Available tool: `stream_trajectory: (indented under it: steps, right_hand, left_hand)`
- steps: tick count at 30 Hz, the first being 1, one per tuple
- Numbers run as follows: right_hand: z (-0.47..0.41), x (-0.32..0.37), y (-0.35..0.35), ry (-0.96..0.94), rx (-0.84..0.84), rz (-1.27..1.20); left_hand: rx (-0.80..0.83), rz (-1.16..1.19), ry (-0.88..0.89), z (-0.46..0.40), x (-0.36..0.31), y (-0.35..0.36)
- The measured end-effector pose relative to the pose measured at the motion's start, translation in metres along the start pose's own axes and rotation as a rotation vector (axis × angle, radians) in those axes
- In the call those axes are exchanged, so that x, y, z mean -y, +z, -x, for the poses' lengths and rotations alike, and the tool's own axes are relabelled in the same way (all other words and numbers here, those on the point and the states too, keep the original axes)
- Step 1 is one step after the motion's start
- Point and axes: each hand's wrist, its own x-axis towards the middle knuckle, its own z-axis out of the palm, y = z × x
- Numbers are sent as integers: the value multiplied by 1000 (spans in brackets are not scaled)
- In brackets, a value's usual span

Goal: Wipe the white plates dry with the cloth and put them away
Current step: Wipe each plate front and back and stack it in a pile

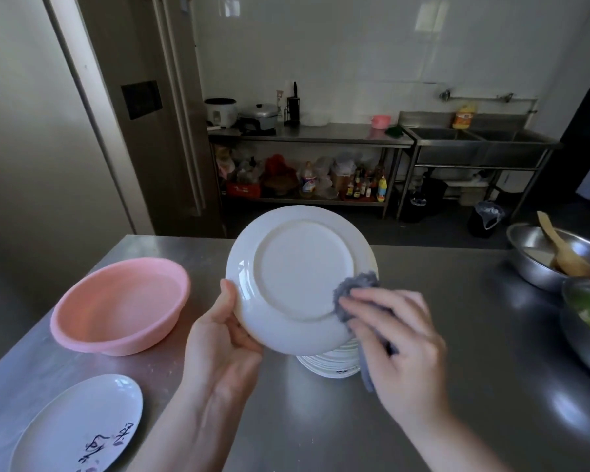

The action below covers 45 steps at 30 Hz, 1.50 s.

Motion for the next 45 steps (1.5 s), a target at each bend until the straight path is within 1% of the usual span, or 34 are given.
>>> stream_trajectory:
  steps: [3,5,6,9,12,14,17,20,21,23,25,28,30,32,35,37,39,40,42,45]
  right_hand:
    - [-25,-7,-6,232,-45,-80]
    - [-41,-11,-11,346,3,-117]
    - [-48,-12,-13,370,40,-120]
    - [-64,-7,-10,342,176,-74]
    - [-65,5,2,252,334,6]
    - [-55,16,10,183,387,31]
    - [-29,27,16,70,350,-10]
    - [-1,30,12,-19,381,-85]
    - [4,29,10,-28,386,-85]
    - [5,22,5,11,350,-42]
    - [-4,14,3,95,266,23]
    - [-23,11,4,237,130,72]
    - [-29,19,10,245,124,65]
    - [-29,30,18,178,194,26]
    - [-12,42,24,51,296,25]
    - [4,42,22,-43,307,30]
    - [21,38,20,-155,272,31]
    - [27,35,18,-187,238,24]
    - [33,25,14,-193,156,-8]
    - [33,12,4,-145,59,-16]
  left_hand:
    - [81,-40,-16,3,6,-9]
    - [140,-113,-46,5,11,-15]
    - [156,-176,-58,6,14,-18]
    - [184,-362,-65,12,24,-19]
    - [213,-411,-51,19,33,-16]
    - [224,-450,-12,23,36,-16]
    - [211,-455,10,23,36,-17]
    - [199,-347,-88,18,31,-22]
    - [196,-337,-90,17,29,-23]
    - [178,-356,-39,13,27,-23]
    - [155,-385,10,11,27,-23]
    - [204,-456,3,14,32,-19]
    - [246,-491,-5,18,39,-17]
    - [255,-486,19,20,43,-14]
    - [222,-384,39,17,39,-10]
    - [201,-307,-21,14,31,-9]
    - [182,-268,-73,11,23,-12]
    - [182,-274,-58,10,20,-13]
    - [176,-292,23,8,16,-15]
    - [214,-280,81,6,12,-18]
